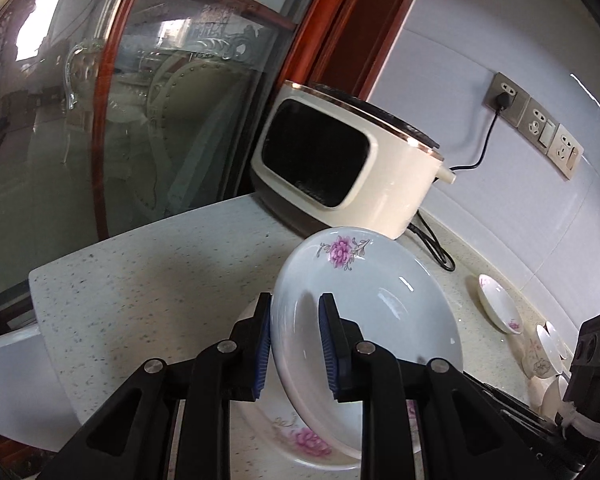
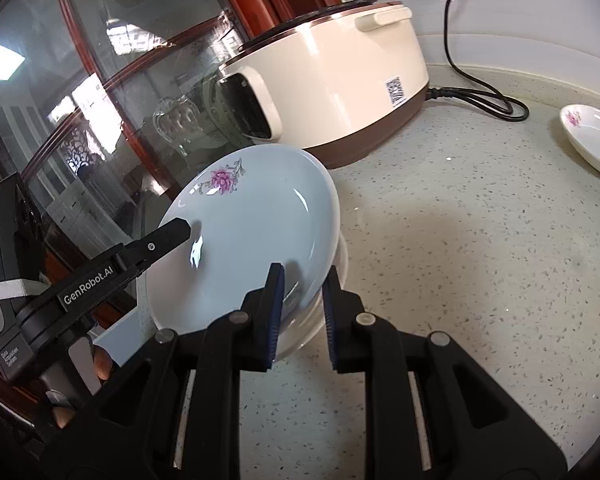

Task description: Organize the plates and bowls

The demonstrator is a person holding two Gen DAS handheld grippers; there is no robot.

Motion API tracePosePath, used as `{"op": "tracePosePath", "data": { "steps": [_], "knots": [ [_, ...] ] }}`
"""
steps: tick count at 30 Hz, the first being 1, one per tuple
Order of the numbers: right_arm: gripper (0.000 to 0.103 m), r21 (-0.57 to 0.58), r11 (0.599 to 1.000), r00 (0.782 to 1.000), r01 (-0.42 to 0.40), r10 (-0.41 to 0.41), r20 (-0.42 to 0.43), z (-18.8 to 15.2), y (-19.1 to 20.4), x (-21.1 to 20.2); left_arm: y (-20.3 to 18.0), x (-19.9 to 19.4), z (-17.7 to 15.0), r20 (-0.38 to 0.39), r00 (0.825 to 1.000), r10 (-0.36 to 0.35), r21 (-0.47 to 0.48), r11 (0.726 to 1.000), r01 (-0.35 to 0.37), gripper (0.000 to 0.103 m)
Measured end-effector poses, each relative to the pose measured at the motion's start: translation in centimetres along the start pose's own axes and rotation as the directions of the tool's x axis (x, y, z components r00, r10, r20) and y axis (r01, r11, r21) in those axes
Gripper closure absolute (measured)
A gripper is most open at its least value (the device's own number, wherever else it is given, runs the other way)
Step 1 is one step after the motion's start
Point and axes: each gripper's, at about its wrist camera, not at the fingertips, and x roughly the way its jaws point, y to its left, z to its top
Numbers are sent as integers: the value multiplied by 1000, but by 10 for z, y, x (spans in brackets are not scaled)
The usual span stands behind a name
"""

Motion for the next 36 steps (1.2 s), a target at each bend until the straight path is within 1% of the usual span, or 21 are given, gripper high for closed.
{"op": "tracePosePath", "data": {
  "steps": [7, 10, 14, 18, 27, 29, 30, 31, 32, 34, 36],
  "knots": [
    [81, -50, 999, 1000, 18, -19, -3, -4, 10, 4, 8, -1, -5, -9, 1000, 12, 5, 1000, -12, 80],
    [81, -79, 996, 999, 28, -30, -17, -6, 17, 8, 13, 1, -8, -19, 1000, 19, 5, 1000, -19, 77],
    [81, -111, 992, 998, 54, -57, -21, -8, 23, 10, 19, 5, -12, -33, 999, 38, 7, 999, -38, 76],
    [81, -103, 992, 997, 72, -76, -29, -9, 19, 13, 20, 14, -14, -60, 997, 45, 8, 999, -45, 76],
    [79, -98, 992, 996, 81, -84, -31, -10, 19, 13, 18, 22, -14, -81, 995, 52, 10, 999, -52, 76],
    [74, -100, 992, 996, 78, -81, -28, -10, 20, 12, 18, 23, -14, -92, 994, 54, 10, 999, -54, 76],
    [72, -104, 991, 996, 82, -85, -21, -10, 20, 11, 18, 24, -14, -99, 993, 56, 12, 998, -55, 75],
    [71, -111, 989, 995, 96, -98, -12, -10, 21, 10, 18, 24, -13, -99, 994, 56, 14, 998, -55, 71],
    [71, -114, 988, 994, 106, -108, -10, -10, 21, 10, 18, 24, -13, -101, 993, 55, 19, 998, -54, 70],
    [69, -104, 989, 994, 108, -110, -11, -9, 18, 9, 14, 25, -14, -103, 993, 63, 39, 997, -59, 64],
    [68, -104, 988, 993, 118, -120, -14, -9, 18, 9, 12, 24, -14, -98, 993, 67, 48, 997, -63, 59]
  ]
}}
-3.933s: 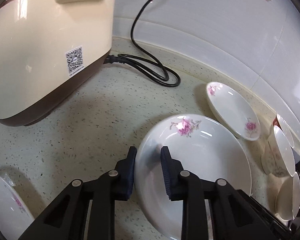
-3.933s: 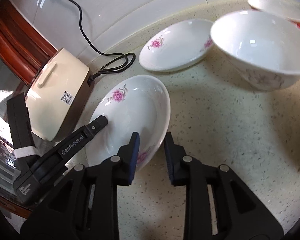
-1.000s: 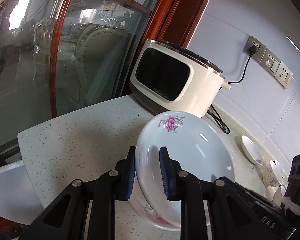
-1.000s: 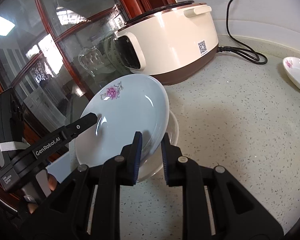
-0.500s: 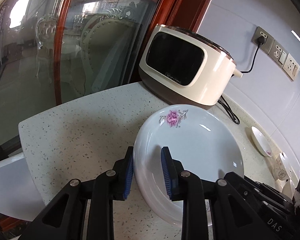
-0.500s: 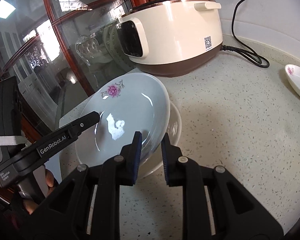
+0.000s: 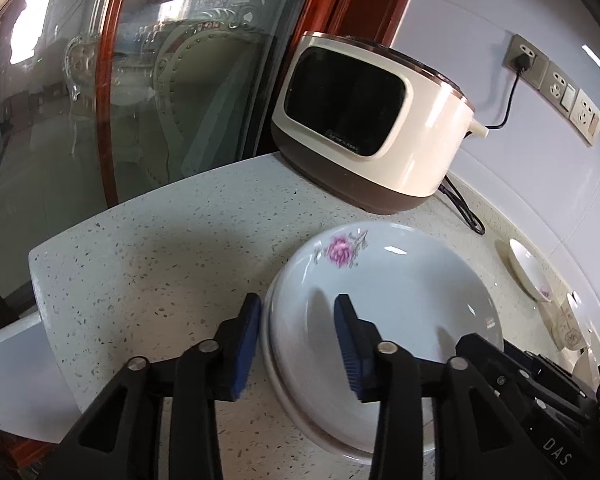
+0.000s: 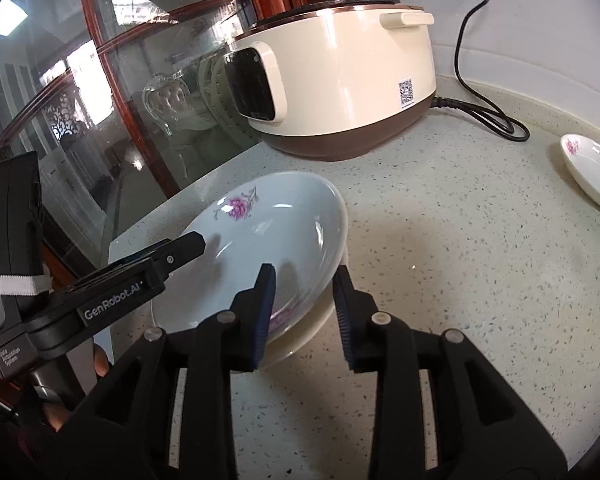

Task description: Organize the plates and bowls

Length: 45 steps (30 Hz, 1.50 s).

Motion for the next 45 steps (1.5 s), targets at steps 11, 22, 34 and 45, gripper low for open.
{"op": "tracePosePath", "data": {
  "steps": [11, 22, 34, 45],
  "knots": [
    [46, -55, 994, 992, 94, -89, 91, 5, 3, -18, 0, -3, 0, 20, 999, 28, 9, 1000, -28, 27],
    [16, 86, 955, 946, 285, -295, 137, 15, -40, -42, -18, -26, 8, 88, 988, 127, 14, 992, -129, 17],
    [12, 493, 736, 862, 465, -504, -61, 5, -165, -77, -150, 10, 36, -102, 988, -117, 137, 982, 130, 16],
    [40, 676, 597, 843, 433, -534, -68, -20, -210, -101, -277, 119, 59, -262, 903, -341, 60, 928, 367, 16]
  ]
}}
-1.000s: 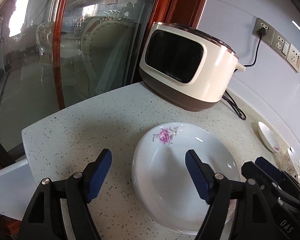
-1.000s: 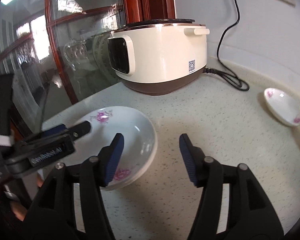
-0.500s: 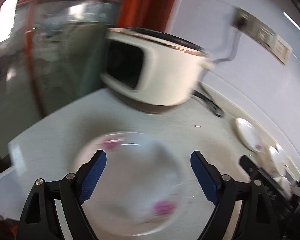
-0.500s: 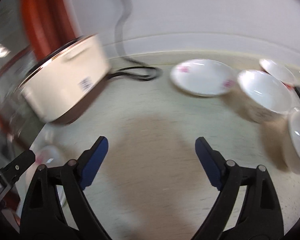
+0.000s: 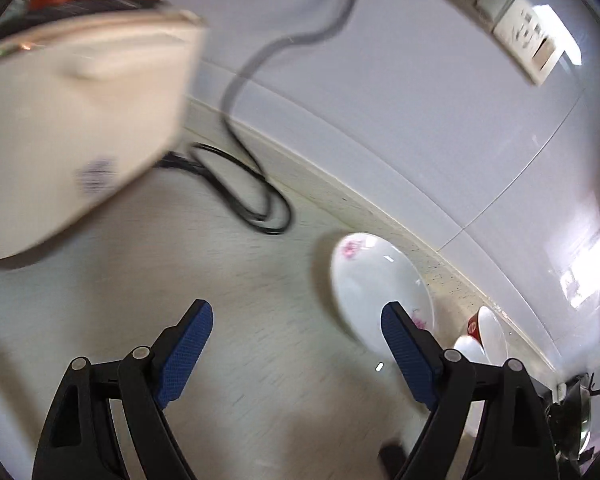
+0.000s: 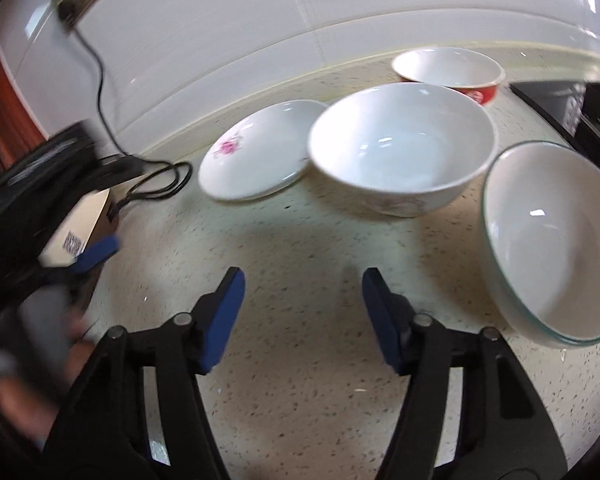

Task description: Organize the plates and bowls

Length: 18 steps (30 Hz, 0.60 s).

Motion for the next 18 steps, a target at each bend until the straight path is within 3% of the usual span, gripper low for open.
{"op": "tracePosePath", "data": {
  "steps": [5, 9, 14, 15, 17, 18],
  "knots": [
    [44, 54, 999, 999, -9, 6, 47, 6, -9, -10, -22, 64, 7, -58, 998, 3, 40, 999, -1, 17],
    [44, 43, 999, 999, -13, 11, 43, 7, -1, -7, -31, 91, 4, -57, 998, 21, 62, 998, -18, 25],
    [46, 17, 999, 999, -27, 26, 43, 4, 6, -8, -47, 102, 4, -73, 997, 16, 113, 994, -7, 51],
    [46, 21, 999, 999, -36, 35, 41, 4, 5, -8, -49, 105, 4, -77, 997, 25, 127, 992, -16, 61],
    [46, 27, 998, 998, -52, 51, 40, 4, 4, -9, -53, 106, 1, -61, 996, 67, 171, 984, -56, 71],
    [46, 22, 998, 998, -56, 55, 42, 3, 6, -9, -52, 106, 1, -56, 995, 79, 179, 981, -68, 80]
  ]
}}
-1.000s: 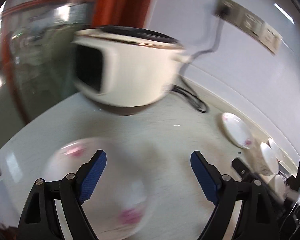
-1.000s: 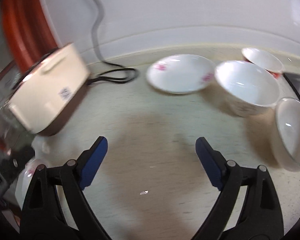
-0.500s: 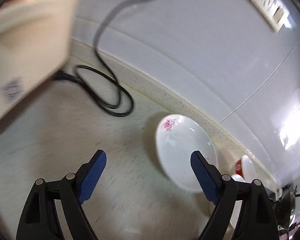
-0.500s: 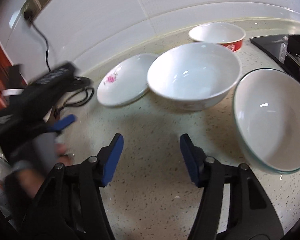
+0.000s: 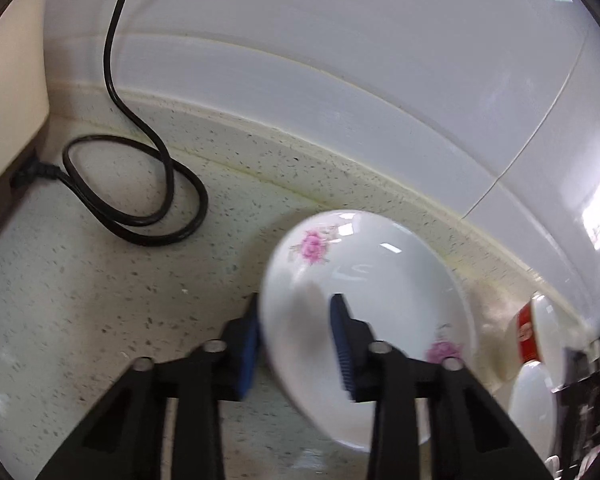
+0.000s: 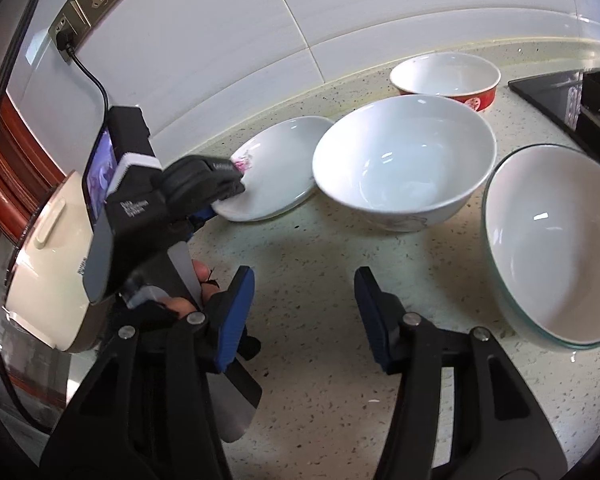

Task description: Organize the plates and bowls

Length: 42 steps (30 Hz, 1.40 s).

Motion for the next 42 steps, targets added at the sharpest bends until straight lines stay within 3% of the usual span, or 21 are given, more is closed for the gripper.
{"op": "tracePosePath", "data": {
  "steps": [3, 10, 25, 29, 32, 36, 42],
  "knots": [
    [46, -24, 1000, 1000, -12, 12, 1, -2, 5, 1, 7, 1, 1, 8, 1000, -26, -23, 999, 26, 89],
    [46, -43, 998, 999, -34, 34, -16, -3, 8, 6, 16, -17, -1, 36, 999, -24, -16, 1000, 25, 95],
    [47, -73, 994, 996, -86, 84, -28, -9, 17, 13, 63, -94, -30, 52, 999, -1, -59, 998, 4, 100],
    [47, -77, 994, 997, -74, 72, -31, -11, 18, 16, 72, -88, -28, 55, 997, -53, -121, 991, 59, 100],
    [47, -72, 995, 997, -73, 71, -32, -10, 18, 15, 72, -77, -18, 62, 996, -63, -153, 986, 72, 94],
    [47, -70, 995, 997, -75, 73, -30, -10, 19, 15, 60, -54, -13, 50, 997, -50, -116, 992, 56, 67],
    [47, -50, 995, 995, -86, 83, -47, -9, 18, 18, 48, -28, -4, 18, 998, -64, -77, 995, 65, 69]
  ]
}}
